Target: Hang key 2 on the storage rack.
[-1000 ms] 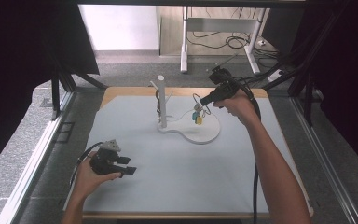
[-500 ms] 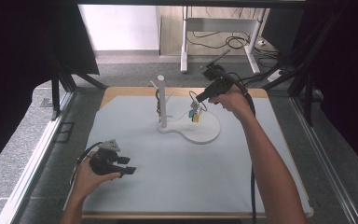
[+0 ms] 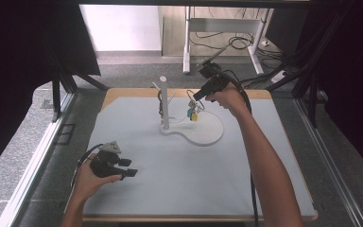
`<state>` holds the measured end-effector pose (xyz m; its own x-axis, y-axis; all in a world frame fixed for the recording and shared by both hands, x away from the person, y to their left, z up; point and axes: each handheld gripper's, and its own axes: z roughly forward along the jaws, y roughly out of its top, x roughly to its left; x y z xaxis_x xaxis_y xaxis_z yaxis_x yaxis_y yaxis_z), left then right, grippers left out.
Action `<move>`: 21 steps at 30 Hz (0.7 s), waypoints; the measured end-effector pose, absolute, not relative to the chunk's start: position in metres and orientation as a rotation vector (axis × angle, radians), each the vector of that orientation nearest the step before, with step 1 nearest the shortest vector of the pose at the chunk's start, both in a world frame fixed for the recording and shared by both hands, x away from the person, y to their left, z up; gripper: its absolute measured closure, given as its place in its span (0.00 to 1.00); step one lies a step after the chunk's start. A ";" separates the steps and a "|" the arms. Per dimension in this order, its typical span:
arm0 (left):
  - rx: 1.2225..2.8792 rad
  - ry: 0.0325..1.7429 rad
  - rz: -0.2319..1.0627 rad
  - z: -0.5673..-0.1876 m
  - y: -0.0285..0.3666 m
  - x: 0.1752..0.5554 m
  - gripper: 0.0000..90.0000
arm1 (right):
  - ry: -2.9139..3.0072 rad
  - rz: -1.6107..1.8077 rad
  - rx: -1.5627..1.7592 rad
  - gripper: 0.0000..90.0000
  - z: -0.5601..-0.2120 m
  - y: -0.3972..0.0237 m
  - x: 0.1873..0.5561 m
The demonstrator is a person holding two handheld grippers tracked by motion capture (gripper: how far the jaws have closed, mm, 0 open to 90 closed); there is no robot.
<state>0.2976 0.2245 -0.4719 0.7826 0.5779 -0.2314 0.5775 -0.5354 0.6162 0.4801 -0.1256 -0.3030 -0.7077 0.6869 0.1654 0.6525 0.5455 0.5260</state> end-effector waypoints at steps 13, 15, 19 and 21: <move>2.257 0.851 -0.004 -0.472 0.225 0.297 0.51 | 2.717 0.888 1.168 0.97 -0.307 -0.105 0.495; 2.262 0.846 -0.003 -0.471 0.226 0.297 0.51 | 2.711 0.905 1.179 0.97 -0.308 -0.103 0.497; 2.259 0.849 0.001 -0.471 0.225 0.297 0.51 | 2.713 0.894 1.183 0.97 -0.311 -0.102 0.500; 2.256 0.855 -0.001 -0.472 0.225 0.297 0.51 | 2.712 0.900 1.184 0.97 -0.312 -0.101 0.502</move>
<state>0.2968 0.2246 -0.4719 0.7808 0.5782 -0.2367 0.5787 -0.5263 0.6230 0.5015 -0.1014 -0.3120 -0.7058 0.6850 0.1803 0.6569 0.5376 0.5287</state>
